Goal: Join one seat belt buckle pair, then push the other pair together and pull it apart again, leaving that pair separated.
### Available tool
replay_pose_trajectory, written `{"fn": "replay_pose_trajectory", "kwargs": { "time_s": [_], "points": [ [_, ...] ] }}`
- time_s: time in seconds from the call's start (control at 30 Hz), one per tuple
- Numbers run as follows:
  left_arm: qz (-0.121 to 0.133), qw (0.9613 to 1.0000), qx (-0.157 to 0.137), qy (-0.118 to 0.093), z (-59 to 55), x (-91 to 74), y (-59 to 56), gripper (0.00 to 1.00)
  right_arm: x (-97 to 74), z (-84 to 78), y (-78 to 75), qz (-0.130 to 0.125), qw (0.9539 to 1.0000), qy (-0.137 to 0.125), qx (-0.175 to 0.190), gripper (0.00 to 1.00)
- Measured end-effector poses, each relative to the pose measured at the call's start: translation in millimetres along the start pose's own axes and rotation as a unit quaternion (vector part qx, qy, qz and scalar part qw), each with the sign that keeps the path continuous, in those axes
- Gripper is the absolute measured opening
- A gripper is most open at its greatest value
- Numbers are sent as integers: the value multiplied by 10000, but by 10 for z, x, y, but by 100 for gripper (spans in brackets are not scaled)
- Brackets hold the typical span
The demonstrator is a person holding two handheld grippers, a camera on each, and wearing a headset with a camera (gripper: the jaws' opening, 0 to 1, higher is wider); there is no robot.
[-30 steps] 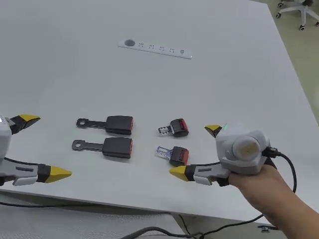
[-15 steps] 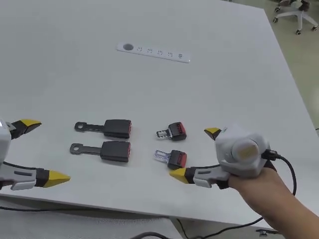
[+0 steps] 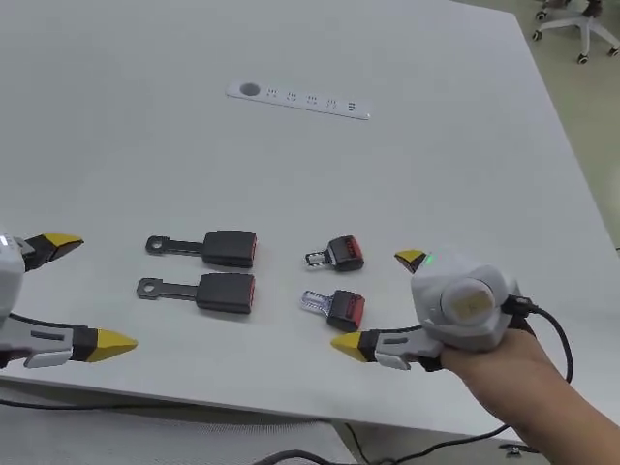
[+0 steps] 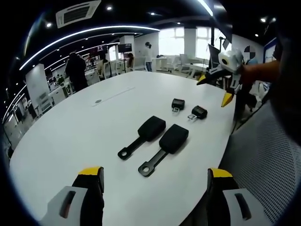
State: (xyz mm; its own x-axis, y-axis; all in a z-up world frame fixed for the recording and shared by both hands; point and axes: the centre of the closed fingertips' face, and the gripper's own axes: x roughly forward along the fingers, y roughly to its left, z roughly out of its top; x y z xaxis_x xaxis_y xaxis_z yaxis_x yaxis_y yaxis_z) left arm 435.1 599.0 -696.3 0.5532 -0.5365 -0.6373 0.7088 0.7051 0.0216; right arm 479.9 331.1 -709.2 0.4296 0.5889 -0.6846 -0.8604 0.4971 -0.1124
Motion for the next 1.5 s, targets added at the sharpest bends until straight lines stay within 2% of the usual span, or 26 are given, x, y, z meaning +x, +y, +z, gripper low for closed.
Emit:
{"fn": "replay_pose_trajectory", "kwargs": {
  "time_s": [0.13, 0.23, 0.43, 0.53, 0.67, 0.97, 1.07, 1.13, 1.2, 1.27, 1.4, 1.47, 1.5],
  "points": [
    [-163, 9994, 223, 184, -28, 28, -42, 87, -19, 18, -49, -124, 9999, -63, 49, 77],
    [-214, 9988, 319, 300, -25, 48, -23, 82, -10, 4, -66, -105, 9999, -43, 79, 76],
    [-257, 9979, 527, 291, 58, 92, 15, 81, -6, -8, -45, -35, 9999, 15, 107, 74],
    [-290, 9953, 787, 486, 6, 145, 33, 79, -6, -34, -18, 9, 10000, 65, 40, 71],
    [-289, 9947, 862, 476, 47, 190, 28, 74, 9, -100, 6, 106, 9994, 249, -213, 64],
    [-360, 9944, 867, 484, 40, 317, 21, 68, 45, -76, 40, 236, 9991, 224, -286, 57],
    [-423, 9938, 929, 444, 60, 370, -21, 67, 70, -69, 62, 268, 9986, 259, -382, 56],
    [-460, 9925, 1072, 364, 93, 414, -40, 66, 87, -67, 64, 293, 9984, 265, -414, 55],
    [-465, 9928, 1022, 430, 81, 473, -9, 66, 97, -51, 84, 354, 9982, 278, -385, 55],
    [-498, 9909, 1154, 482, 69, 515, -5, 64, 113, -46, 94, 395, 9980, 280, -416, 54],
    [-586, 9891, 1240, 544, 76, 579, -15, 62, 141, -41, 87, 436, 9972, 296, -524, 53],
    [-657, 9894, 1150, 601, 77, 615, -25, 57, 154, -46, 88, 473, 9969, 313, -551, 51],
    [-710, 9892, 1117, 630, 76, 631, -35, 51, 169, -51, 88, 502, 9965, 334, -573, 50]
  ]
}}
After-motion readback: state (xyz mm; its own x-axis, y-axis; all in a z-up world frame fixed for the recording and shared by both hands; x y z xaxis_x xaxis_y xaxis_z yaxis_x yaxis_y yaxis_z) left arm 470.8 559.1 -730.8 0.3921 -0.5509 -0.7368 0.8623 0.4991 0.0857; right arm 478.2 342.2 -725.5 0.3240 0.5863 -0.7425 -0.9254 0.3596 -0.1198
